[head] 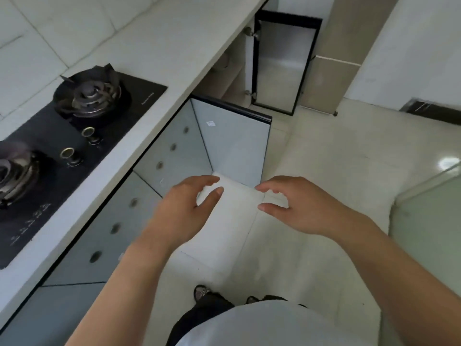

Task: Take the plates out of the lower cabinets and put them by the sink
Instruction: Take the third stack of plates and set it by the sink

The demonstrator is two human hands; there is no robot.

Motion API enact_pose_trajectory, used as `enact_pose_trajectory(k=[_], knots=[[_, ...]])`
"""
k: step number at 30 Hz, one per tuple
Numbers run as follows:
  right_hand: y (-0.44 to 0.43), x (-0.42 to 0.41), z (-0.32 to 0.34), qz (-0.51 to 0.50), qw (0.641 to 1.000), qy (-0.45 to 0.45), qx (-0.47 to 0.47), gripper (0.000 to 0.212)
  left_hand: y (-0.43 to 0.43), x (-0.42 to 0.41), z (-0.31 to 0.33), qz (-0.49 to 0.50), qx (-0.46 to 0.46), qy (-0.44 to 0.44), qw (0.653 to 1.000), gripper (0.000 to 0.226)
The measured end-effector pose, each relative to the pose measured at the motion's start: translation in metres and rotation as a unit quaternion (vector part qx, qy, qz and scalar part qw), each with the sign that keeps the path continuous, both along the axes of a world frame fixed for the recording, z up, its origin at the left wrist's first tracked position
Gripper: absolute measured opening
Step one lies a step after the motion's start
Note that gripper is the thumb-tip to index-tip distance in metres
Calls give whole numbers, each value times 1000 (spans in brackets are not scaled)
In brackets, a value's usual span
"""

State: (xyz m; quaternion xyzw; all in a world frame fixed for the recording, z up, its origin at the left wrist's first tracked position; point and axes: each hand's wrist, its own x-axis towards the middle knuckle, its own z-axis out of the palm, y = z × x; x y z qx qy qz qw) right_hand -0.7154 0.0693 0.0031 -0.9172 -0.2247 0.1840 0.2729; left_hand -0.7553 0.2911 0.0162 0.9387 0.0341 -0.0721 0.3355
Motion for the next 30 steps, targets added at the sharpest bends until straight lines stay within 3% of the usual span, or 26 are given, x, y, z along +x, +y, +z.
enact_pose_trajectory(k=[10,21,30], knots=[[-36,135,-9,-85,996,13,-18,39,-44,167,-34,-113,11,-2,993,37],[-78,307,1,-199,979,-2,-40,42,-100,399,-18,-226,23,-5,974,40],[-156,454,-21,-183,983,23,-24,42,-157,534,-37,-194,18,37,980,38]])
